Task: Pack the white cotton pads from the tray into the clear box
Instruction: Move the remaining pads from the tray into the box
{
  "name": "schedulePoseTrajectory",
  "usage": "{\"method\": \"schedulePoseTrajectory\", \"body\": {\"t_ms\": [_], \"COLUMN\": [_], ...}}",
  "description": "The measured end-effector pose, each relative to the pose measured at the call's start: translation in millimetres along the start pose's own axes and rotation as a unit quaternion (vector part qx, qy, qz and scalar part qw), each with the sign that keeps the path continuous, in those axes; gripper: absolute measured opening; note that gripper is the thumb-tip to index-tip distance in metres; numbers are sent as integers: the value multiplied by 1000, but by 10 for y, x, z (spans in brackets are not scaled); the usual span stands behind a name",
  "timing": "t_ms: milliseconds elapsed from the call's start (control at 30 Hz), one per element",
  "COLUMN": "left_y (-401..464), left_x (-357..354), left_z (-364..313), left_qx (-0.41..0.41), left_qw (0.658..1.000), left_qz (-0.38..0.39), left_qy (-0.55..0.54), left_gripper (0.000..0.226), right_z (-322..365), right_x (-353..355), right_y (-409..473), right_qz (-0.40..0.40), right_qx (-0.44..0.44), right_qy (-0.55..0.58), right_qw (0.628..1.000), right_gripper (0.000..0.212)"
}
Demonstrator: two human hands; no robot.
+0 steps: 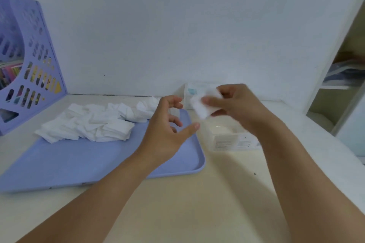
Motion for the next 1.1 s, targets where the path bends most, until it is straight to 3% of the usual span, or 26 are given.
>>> {"method": "schedulePoseTrajectory", "body": {"t_ms": [100, 167, 233, 333, 433, 567, 767, 867, 1000, 1067, 1100], "left_y": [-47, -38, -23, -13, 17, 21, 19, 17, 13, 14, 15], "left_x": [-69, -141, -231, -312, -314, -341, -348, -346, -342, -335, -330], "left_z": [44, 65, 83, 108, 149, 169, 171, 171, 172, 174, 177], "left_qx": [-105, -126, -127, -149, -167, -181, -175, -175, -170, -170, -169], "left_qw": [972, 954, 947, 936, 932, 931, 933, 935, 936, 936, 936], "left_qz": [88, 144, 181, 207, 201, 198, 197, 196, 197, 198, 197], "left_qy": [189, 230, 232, 245, 251, 246, 244, 238, 238, 239, 237], "left_gripper": [50, 47, 45, 32, 22, 17, 16, 16, 16, 17, 17], "right_z": [-164, -232, -241, -195, -252, -437, -475, -531, -545, -442, -377], "right_x": [502, 730, 804, 654, 467, 424, 365, 343, 395, 501, 575], "right_y": [113, 91, 65, 62, 99, 176, 195, 194, 154, 102, 67], "right_qz": [-195, -257, -254, -158, -109, -123, -159, -120, -65, -76, -103], "right_qx": [-22, -43, -59, -64, -57, -120, -166, -196, -168, -140, -112], "right_qy": [-38, -88, -135, -210, -309, -386, -492, -443, -360, -277, -249], "right_qw": [980, 962, 956, 963, 943, 906, 840, 867, 916, 948, 956], "right_gripper": [23, 29, 33, 33, 31, 33, 52, 64, 101, 95, 78]}}
Point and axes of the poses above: each hand's wrist, its own y-axis towards the middle knuckle, its own x-axis out of the back of the hand, z = x × y, the point moved 2 cm from there along y, towards the middle knuckle, and after that the axes turned 3 degrees about -y, right-handed, at the moved point
